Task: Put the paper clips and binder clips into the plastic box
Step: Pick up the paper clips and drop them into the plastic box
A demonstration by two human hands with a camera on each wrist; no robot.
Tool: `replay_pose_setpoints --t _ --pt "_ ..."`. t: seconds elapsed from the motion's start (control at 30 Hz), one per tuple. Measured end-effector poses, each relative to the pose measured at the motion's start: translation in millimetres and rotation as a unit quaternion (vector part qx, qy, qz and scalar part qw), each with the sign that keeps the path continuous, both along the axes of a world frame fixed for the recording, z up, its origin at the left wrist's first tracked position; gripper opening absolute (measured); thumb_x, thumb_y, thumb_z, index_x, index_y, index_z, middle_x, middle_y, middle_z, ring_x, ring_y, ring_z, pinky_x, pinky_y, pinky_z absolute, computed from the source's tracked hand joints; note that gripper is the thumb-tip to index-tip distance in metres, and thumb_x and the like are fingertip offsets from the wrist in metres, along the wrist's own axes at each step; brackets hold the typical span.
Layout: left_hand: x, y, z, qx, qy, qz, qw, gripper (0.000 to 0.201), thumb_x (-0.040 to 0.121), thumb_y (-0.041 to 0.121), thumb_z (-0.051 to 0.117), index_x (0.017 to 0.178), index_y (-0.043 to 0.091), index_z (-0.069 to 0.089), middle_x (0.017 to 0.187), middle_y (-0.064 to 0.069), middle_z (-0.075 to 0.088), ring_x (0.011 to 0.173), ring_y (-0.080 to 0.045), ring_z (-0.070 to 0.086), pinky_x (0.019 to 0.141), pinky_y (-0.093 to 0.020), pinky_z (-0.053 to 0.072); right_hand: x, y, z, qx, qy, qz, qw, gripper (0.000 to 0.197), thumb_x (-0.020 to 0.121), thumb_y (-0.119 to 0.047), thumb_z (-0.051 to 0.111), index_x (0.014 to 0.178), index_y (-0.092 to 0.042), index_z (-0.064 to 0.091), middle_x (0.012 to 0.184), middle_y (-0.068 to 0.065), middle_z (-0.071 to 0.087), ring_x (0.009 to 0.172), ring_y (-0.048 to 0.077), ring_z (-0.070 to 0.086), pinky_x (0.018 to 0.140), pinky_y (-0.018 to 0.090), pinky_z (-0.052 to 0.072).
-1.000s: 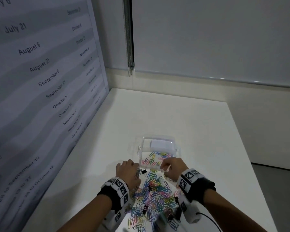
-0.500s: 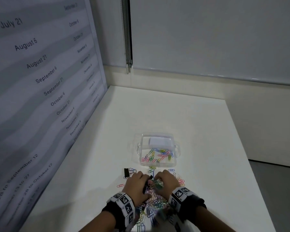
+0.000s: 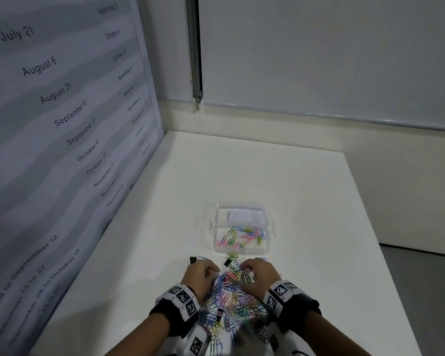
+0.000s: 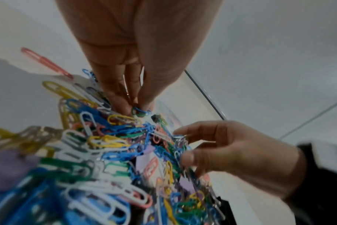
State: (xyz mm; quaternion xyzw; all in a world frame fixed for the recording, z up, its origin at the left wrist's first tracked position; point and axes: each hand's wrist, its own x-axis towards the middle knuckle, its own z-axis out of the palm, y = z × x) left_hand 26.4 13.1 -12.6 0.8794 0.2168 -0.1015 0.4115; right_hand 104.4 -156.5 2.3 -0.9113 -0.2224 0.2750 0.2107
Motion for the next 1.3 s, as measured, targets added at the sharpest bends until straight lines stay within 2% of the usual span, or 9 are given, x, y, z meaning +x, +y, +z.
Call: replay_pose_setpoints --t 0.17,0.3,0.43,0.63,0.77,0.9,1.03,1.13,1.3 --pt "5 3 4 -0.048 -0.011 0.046 0.998 0.026 0.091 0.004 0.046 0.093 0.013 0.071 0.080 -0.003 0.063 0.068 -0.010 0.058 0.068 -0.017 0.047 -6 4 -2 -0.036 0.007 0.068 0.997 0.027 0.074 -0.026 0.070 0.096 -0.023 0.053 0.100 -0.002 0.048 0.092 0.014 0.046 0.083 0.026 0.039" --pt "15 4 9 -0.189 0.007 0.118 0.975 0.037 0.093 -0.004 0.038 0.071 0.011 0.063 0.069 -0.008 0.059 0.056 -0.024 0.059 0.070 -0.041 0.056 1 1 2 -0.005 0.004 0.024 1.000 0.019 0.079 -0.022 0.064 0.097 -0.016 0.065 0.097 0.000 0.063 0.089 0.015 0.056 0.083 0.024 0.045" --pt "30 1 28 -0.330 0.017 0.166 0.929 0.028 0.095 -0.004 0.035 0.079 -0.001 0.057 0.073 -0.015 0.063 0.055 -0.024 0.058 0.052 -0.026 0.055 13 -2 12 0.007 0.006 -0.011 1.000 0.021 0.086 -0.020 0.057 0.101 -0.013 0.070 0.106 0.007 0.070 0.096 0.018 0.063 0.084 0.024 0.047" --pt "62 -3 48 -0.428 -0.012 0.201 0.881 0.022 0.097 -0.001 0.036 0.103 -0.002 0.057 0.093 -0.016 0.062 0.078 -0.021 0.063 0.063 -0.019 0.056 26 -3 22 0.036 0.031 -0.042 0.998 0.026 0.092 -0.007 0.043 0.108 -0.011 0.064 0.106 0.013 0.068 0.074 0.018 0.057 0.078 0.030 0.053" --pt "72 -5 50 -0.373 -0.015 0.156 0.915 0.038 0.095 0.000 0.038 0.132 -0.001 0.046 0.088 -0.003 0.055 0.085 -0.018 0.053 0.075 -0.020 0.043 33 -1 29 0.050 0.019 -0.059 0.997 0.025 0.088 0.000 0.042 0.092 -0.019 0.058 0.094 0.007 0.068 0.074 0.021 0.058 0.073 0.031 0.053" --pt "61 -6 49 -0.159 -0.063 0.029 0.985 0.035 0.092 0.005 0.046 0.125 0.011 0.056 0.121 -0.002 0.057 0.103 -0.016 0.054 0.085 -0.018 0.042 49 4 41 0.046 -0.025 -0.039 0.998 0.013 0.082 -0.007 0.061 0.092 -0.013 0.067 0.100 0.006 0.069 0.082 0.012 0.058 0.071 0.015 0.041" --pt "39 -15 36 -0.028 -0.061 -0.078 0.995 0.024 0.084 0.005 0.054 0.103 0.012 0.066 0.095 0.002 0.056 0.078 -0.006 0.052 0.071 -0.006 0.045 72 13 52 0.080 -0.028 -0.072 0.994 0.011 0.076 -0.012 0.072 0.086 -0.012 0.069 0.088 0.005 0.071 0.073 0.009 0.057 0.055 0.005 0.038" --pt "29 -20 25 0.059 0.003 -0.153 0.986 0.028 0.081 0.016 0.062 0.110 0.014 0.061 0.104 -0.004 0.050 0.088 -0.017 0.053 0.087 -0.027 0.048 83 20 56 0.103 -0.043 -0.090 0.990 0.010 0.078 -0.011 0.068 0.088 -0.011 0.071 0.094 0.006 0.073 0.077 0.009 0.058 0.056 0.001 0.035" --pt "20 -23 7 0.113 0.028 -0.198 0.973 0.053 0.078 0.030 0.069 0.126 0.020 0.050 0.120 -0.006 0.041 0.111 -0.023 0.046 0.096 -0.030 0.043 74 17 49 0.095 -0.043 -0.085 0.991 0.034 0.083 0.003 0.045 0.090 -0.015 0.073 0.102 0.005 0.073 0.085 0.020 0.066 0.074 0.025 0.051"
